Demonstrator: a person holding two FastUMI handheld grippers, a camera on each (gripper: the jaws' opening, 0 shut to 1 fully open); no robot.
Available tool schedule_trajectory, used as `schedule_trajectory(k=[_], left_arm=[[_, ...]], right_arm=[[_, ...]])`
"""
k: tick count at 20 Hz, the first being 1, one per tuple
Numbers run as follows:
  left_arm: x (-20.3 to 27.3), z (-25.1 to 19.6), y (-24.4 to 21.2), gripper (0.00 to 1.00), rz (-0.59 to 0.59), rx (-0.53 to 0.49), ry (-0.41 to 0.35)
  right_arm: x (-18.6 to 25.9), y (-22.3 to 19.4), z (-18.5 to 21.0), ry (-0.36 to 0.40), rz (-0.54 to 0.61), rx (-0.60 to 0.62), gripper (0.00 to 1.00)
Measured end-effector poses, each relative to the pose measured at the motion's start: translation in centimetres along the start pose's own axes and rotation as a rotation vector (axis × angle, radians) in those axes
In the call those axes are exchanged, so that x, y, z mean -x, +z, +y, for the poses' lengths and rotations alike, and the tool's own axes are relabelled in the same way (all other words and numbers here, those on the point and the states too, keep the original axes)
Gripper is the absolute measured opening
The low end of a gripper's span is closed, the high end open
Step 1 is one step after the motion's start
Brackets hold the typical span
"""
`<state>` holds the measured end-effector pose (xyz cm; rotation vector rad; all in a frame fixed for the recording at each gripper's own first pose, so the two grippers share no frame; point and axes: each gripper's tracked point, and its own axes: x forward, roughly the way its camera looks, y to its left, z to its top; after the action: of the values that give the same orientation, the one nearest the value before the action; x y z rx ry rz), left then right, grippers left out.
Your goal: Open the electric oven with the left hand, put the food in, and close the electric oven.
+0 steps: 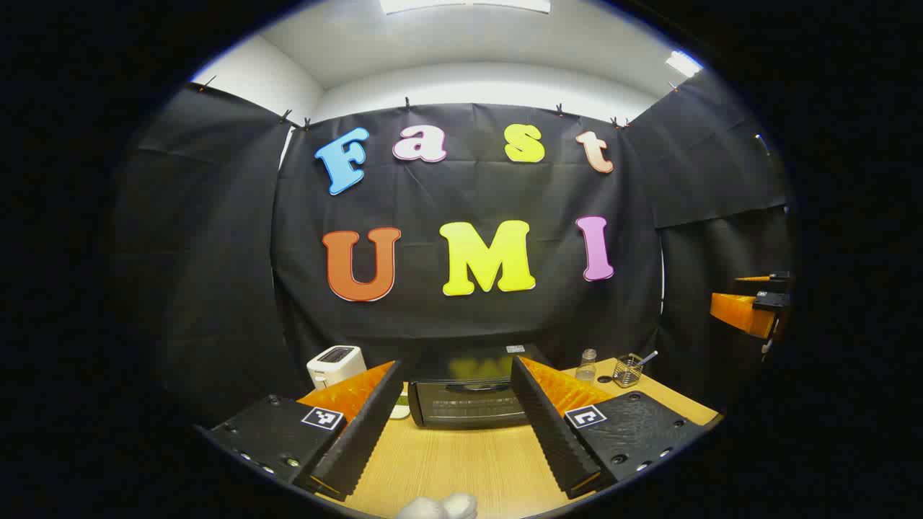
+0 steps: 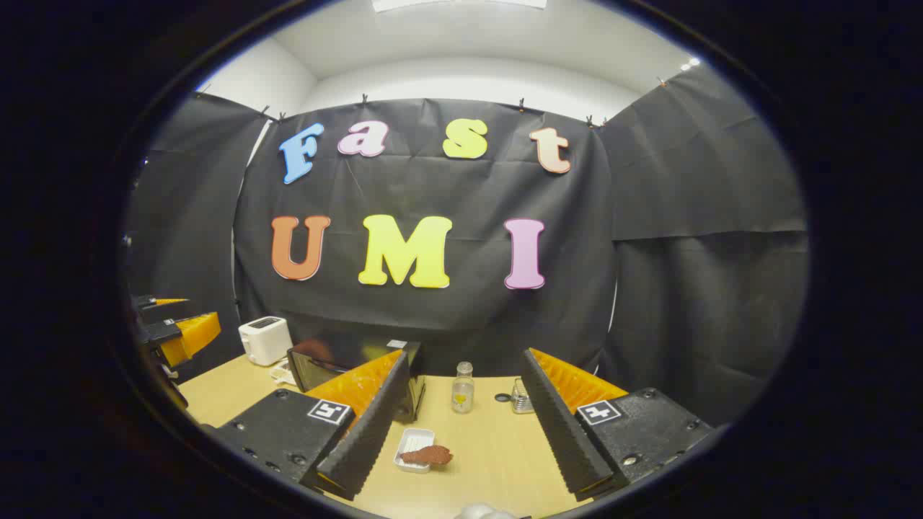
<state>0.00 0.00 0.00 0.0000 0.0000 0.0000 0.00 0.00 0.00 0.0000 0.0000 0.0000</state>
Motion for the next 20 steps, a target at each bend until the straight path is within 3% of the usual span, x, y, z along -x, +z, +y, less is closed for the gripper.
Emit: schedule_trajectory(k=[5,6,7,10,11,12,20], left_arm=[[-0.9,-0.3,0.2,0.95,-0.007,0.007,-0.008],[-1.1,-0.2,0.1,0.87,-0.008,0.006,-0.005],[-1.3,-0.1,0.1,0.95,-0.008,0.004,-0.001],[-2.1,-0.1,-0.4,0.95,0.001,0.003,0.001],[-2.3,-0.2,-0.6,0.87,0.004,0.001,-0.002],[-2.6,-0.2,-0.6,0.95,0.003,0.000,-0.001],[-8.7,-2.0,-2.4,0.95,-0.007,0.013,-0.035]], right_arm=[[-0.6,-0.3,0.4,0.008,0.008,0.002,0.99],[-0.7,-0.3,0.4,0.009,0.008,0.002,0.99],[-0.9,-0.2,0.5,0.011,0.008,0.002,0.99],[-1.1,-0.4,0.4,0.012,0.017,0.000,0.99],[-1.2,-0.3,0.3,0.013,0.018,-0.001,0.99],[-1.3,-0.3,0.1,0.011,0.020,-0.001,0.99],[-0.9,-0.7,-0.9,-0.012,0.064,0.002,0.98]])
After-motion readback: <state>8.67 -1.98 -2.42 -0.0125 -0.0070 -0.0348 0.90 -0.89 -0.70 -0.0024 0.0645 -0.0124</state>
